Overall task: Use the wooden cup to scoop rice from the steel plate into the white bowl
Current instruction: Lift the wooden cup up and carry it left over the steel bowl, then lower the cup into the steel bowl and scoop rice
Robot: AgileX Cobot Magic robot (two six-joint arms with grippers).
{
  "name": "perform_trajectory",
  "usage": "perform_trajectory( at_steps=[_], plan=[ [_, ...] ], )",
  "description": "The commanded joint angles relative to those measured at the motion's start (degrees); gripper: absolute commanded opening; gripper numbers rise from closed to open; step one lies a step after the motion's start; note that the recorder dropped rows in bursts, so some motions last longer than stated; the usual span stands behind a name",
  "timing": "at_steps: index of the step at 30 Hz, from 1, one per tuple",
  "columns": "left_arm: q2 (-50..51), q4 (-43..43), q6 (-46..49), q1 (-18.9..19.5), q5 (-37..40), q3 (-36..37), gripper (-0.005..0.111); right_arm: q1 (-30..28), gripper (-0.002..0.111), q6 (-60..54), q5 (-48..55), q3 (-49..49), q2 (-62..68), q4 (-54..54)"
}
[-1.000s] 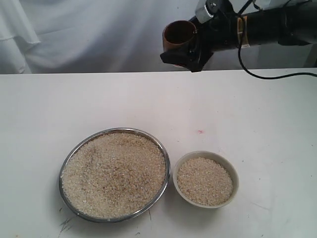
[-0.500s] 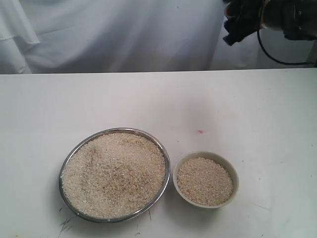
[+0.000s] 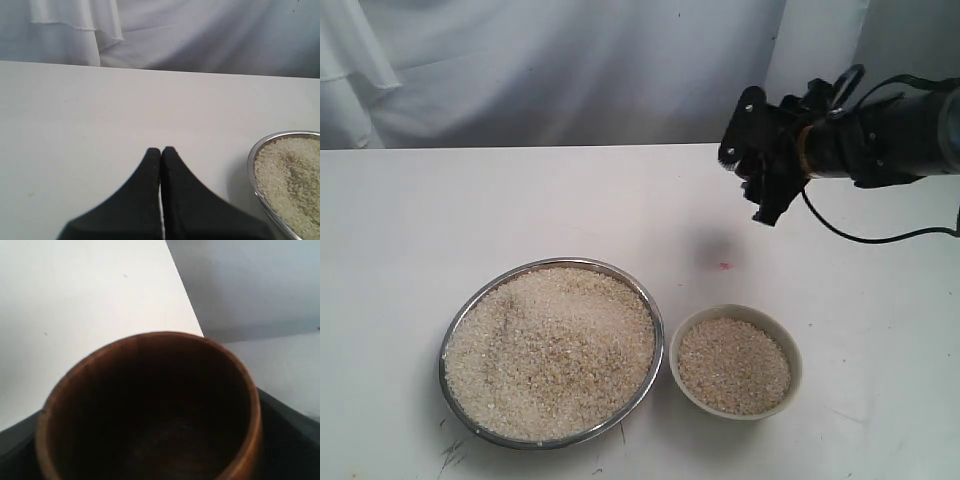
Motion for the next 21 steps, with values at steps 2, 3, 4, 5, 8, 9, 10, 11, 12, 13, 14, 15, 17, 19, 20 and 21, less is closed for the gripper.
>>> perform_trajectory(
  at_steps=[2,3,4,5,8,9,10,11,12,13,14,15,17,19,20,21],
  plan=[
    [-0.24,-0.09,-0.04,0.11,-0.40,0.28,0.000,6.16,0.000,-4.28,-0.05,0.25,-3.38,0.08],
    [-0.24,-0.09,-0.04,0.11,-0.40,0.28,0.000,7.60,0.000,-5.44,0.19,0.25,-3.61,0.08],
    [-0.24,-0.09,-0.04,0.11,-0.40,0.28,0.000,9.02,0.000,-6.61,0.67,0.25,-3.76,0.08],
    [-0.24,-0.09,-0.04,0.11,-0.40,0.28,0.000,10.50,0.000,-8.05,1.58,0.25,-3.80,0.08],
    [-0.24,-0.09,-0.04,0.11,-0.40,0.28,0.000,14.11,0.000,-11.38,4.31,0.29,-3.80,0.08],
    [-0.24,-0.09,-0.04,0.11,-0.40,0.28,0.000,15.17,0.000,-12.98,5.14,0.65,-3.80,0.08],
    [-0.24,-0.09,-0.04,0.11,-0.40,0.28,0.000,16.18,0.000,-14.18,6.11,0.95,-3.80,0.08],
    [-0.24,-0.09,-0.04,0.11,-0.40,0.28,0.000,16.94,0.000,-15.01,6.99,1.47,-3.80,0.08],
    [-0.24,-0.09,-0.04,0.11,-0.40,0.28,0.000,17.86,0.000,-16.11,7.90,2.01,-3.80,0.08],
    [-0.24,-0.09,-0.04,0.11,-0.40,0.28,0.000,18.72,0.000,-16.95,8.87,2.54,-3.80,0.08],
    [-0.24,-0.09,-0.04,0.11,-0.40,0.28,0.000,19.56,0.000,-17.49,9.78,2.87,-3.80,0.08],
    [-0.24,-0.09,-0.04,0.11,-0.40,0.28,0.000,20.26,0.000,-18.03,10.59,3.13,-3.80,0.08],
    [-0.24,-0.09,-0.04,0.11,-0.40,0.28,0.000,21.89,0.000,-19.46,11.82,3.61,-3.80,0.08],
    [-0.24,-0.09,-0.04,0.11,-0.40,0.28,0.000,23.20,0.000,-21.09,11.97,3.61,-3.80,0.08],
    [-0.24,-0.09,-0.04,0.11,-0.40,0.28,0.000,23.70,0.000,-21.93,11.97,3.61,-3.80,0.08],
    [-0.24,-0.09,-0.04,0.11,-0.40,0.28,0.000,24.42,0.000,-22.42,11.97,3.61,-3.80,0.08]
  ],
)
